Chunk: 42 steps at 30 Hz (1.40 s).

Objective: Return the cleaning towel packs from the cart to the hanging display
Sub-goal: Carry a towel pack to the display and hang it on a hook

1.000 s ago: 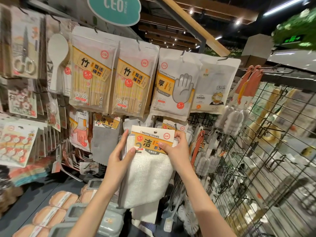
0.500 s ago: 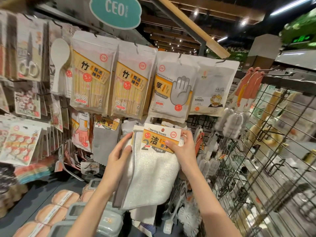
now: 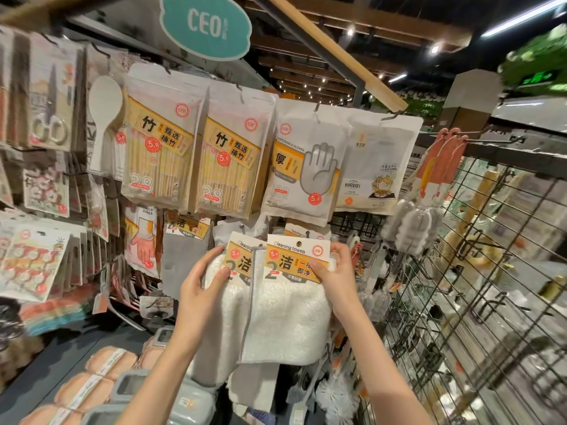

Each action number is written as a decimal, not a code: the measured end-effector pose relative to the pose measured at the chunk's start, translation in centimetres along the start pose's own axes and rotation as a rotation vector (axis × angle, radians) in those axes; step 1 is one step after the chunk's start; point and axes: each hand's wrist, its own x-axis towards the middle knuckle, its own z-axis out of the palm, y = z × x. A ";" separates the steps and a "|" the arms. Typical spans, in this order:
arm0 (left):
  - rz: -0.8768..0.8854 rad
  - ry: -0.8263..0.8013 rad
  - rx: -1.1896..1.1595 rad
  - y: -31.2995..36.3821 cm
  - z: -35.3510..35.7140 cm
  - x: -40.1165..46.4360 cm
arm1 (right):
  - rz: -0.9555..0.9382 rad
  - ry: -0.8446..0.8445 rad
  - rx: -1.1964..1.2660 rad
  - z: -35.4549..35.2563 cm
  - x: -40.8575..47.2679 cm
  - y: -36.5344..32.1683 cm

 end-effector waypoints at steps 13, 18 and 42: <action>-0.014 0.130 0.052 -0.7 -0.9 1.1 | 0.128 0.143 0.001 -1.9 2.8 3.5; -0.029 0.139 0.020 -0.6 -1.1 1.4 | 0.113 0.165 -0.021 -1.0 3.9 4.3; -0.038 0.142 0.032 -0.8 -1.2 2.0 | 0.070 0.184 -0.067 0.1 6.3 4.9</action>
